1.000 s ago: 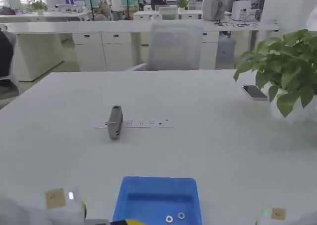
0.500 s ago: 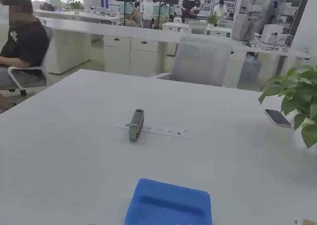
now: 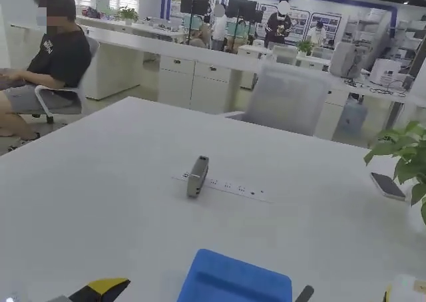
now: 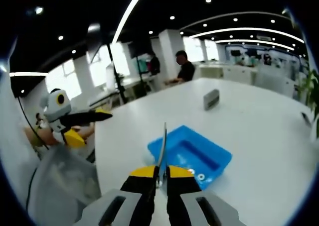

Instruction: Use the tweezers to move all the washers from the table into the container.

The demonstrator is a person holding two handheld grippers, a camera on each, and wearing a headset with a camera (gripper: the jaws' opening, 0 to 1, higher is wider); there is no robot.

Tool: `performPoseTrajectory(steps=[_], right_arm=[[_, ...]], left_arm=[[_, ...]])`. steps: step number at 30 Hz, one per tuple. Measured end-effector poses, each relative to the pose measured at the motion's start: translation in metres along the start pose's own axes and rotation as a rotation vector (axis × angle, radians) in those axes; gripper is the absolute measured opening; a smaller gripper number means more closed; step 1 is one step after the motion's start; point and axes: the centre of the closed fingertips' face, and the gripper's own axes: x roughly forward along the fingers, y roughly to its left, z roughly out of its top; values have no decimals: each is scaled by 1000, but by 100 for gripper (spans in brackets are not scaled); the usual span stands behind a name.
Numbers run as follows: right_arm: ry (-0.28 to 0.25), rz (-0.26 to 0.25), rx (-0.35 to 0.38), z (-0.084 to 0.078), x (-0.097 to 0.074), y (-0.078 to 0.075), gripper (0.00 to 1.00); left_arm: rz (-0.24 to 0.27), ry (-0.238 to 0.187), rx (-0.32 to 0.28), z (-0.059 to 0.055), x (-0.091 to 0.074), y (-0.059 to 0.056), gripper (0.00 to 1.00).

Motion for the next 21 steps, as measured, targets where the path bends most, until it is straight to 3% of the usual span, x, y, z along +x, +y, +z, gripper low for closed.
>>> performPoseTrajectory(steps=[10, 21], right_arm=[[-11, -31, -9, 20, 16, -16, 3], [28, -56, -34, 19, 41, -33, 3]], left_arm=[[5, 5, -8, -2, -2, 2, 81], [5, 43, 0, -12, -1, -1, 92]])
